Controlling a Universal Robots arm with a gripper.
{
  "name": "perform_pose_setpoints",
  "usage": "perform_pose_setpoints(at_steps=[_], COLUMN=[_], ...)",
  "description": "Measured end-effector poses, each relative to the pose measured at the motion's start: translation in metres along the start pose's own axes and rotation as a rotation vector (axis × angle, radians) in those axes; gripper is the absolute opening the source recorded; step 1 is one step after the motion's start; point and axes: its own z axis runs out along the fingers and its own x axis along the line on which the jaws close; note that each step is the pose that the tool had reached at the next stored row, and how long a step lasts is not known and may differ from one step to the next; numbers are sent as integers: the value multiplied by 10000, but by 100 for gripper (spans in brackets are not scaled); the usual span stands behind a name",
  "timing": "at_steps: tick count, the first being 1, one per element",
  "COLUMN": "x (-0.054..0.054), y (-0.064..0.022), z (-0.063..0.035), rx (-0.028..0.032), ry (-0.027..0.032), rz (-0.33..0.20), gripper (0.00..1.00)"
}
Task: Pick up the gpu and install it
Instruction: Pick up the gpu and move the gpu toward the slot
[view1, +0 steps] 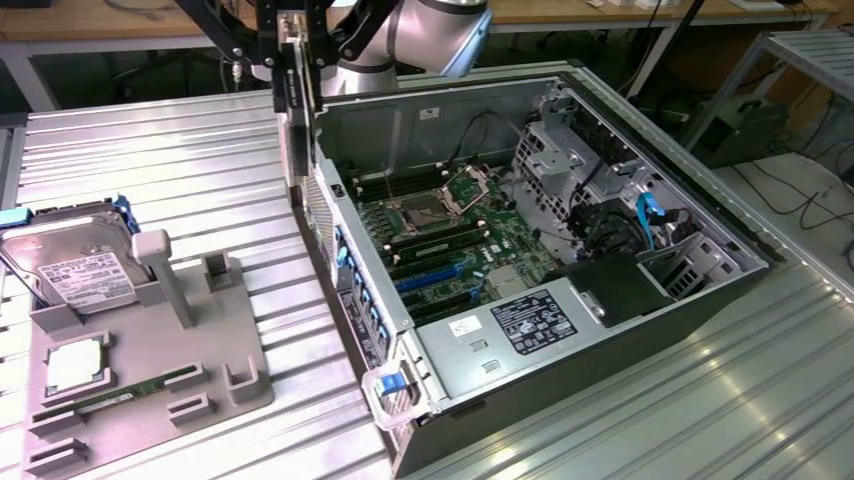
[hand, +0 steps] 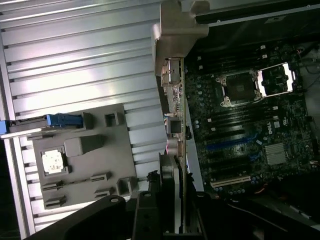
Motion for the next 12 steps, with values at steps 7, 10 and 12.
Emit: perform_pose_setpoints(at_steps=[7,10,12], x=[-187,-272,-301], y=[38,55,60], z=[6,9,12], rx=[-46,-48,-52], ry=[4,15,39], rz=[73,-36,-300], gripper=[28,28,28])
